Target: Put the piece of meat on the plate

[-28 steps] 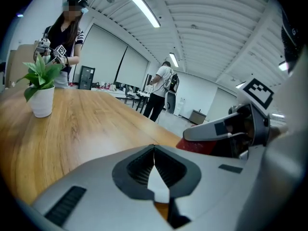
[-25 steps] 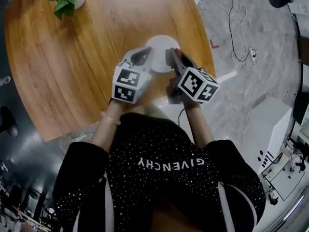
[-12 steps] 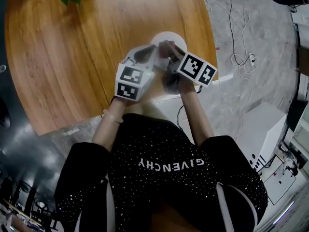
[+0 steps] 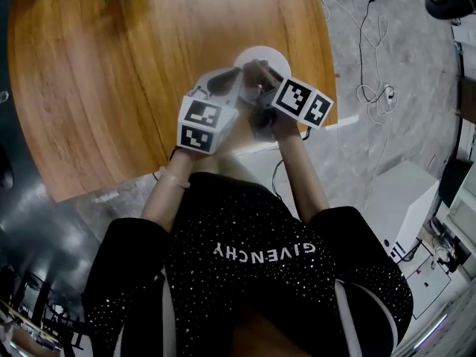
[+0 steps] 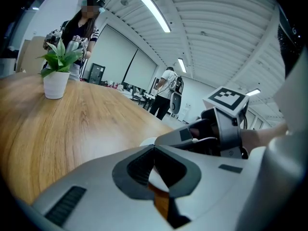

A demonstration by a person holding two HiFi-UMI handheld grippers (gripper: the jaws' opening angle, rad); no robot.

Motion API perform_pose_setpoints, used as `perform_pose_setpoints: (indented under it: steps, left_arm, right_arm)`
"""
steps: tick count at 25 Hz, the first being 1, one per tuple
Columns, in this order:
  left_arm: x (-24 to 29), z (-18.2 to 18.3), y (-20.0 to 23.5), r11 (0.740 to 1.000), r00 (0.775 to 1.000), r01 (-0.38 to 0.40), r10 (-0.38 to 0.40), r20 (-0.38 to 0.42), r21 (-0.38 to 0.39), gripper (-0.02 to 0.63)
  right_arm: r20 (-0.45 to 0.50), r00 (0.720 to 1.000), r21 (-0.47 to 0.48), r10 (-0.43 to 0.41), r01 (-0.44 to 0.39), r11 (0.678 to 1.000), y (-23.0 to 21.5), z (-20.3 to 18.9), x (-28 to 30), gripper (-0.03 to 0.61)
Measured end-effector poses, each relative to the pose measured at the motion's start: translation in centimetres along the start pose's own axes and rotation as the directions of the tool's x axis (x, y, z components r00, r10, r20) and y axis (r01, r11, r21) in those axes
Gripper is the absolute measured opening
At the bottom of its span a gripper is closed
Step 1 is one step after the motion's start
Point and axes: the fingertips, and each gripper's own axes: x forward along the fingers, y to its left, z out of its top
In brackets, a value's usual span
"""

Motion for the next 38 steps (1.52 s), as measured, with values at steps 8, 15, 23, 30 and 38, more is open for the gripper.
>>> perform_pose_setpoints:
  steps: [8,15,23,30,38]
  left_arm:
    - [0.0,-0.5,0.1,1.0,1.0,-0.006,0.006,-0.008,-0.016,0.009]
    - [0.3,-0.4,-0.2,1.0,1.0,-0.003,0.003,-0.013,-0.019,0.009]
    - [0.4,-0.4,-0.4,1.0,1.0,-0.003,0.003,-0.019,-0.011,0.009]
    - [-0.1,0.0,-1.1,1.0,1.0,-0.005,0.005,-0.015,0.002,0.009]
    - [-2.2,1.7,-4.5,0.998,1.0,0.016,-0.015,-0.007,0.056,0.009]
  right_arm:
    - [-0.066,0.997,-0.018,0.042,-0.043,0.999,0.8,-0.2,0.0,0.184]
    - [-0.003,0.996,-0.227,-0.086,0.083,0.97,0.2,1.4,-1.4,0.192]
    - [0.04,0.993,-0.215,-0.112,0.118,0.969,-1.1,1.9,-2.5,0.191]
    - [0.041,0.995,-0.187,-0.09,0.096,0.978,-1.7,1.0,-4.2,0.19]
    - [0.13,0.991,-0.271,-0.015,0.05,0.961,0.1,0.4,-7.7,0.117]
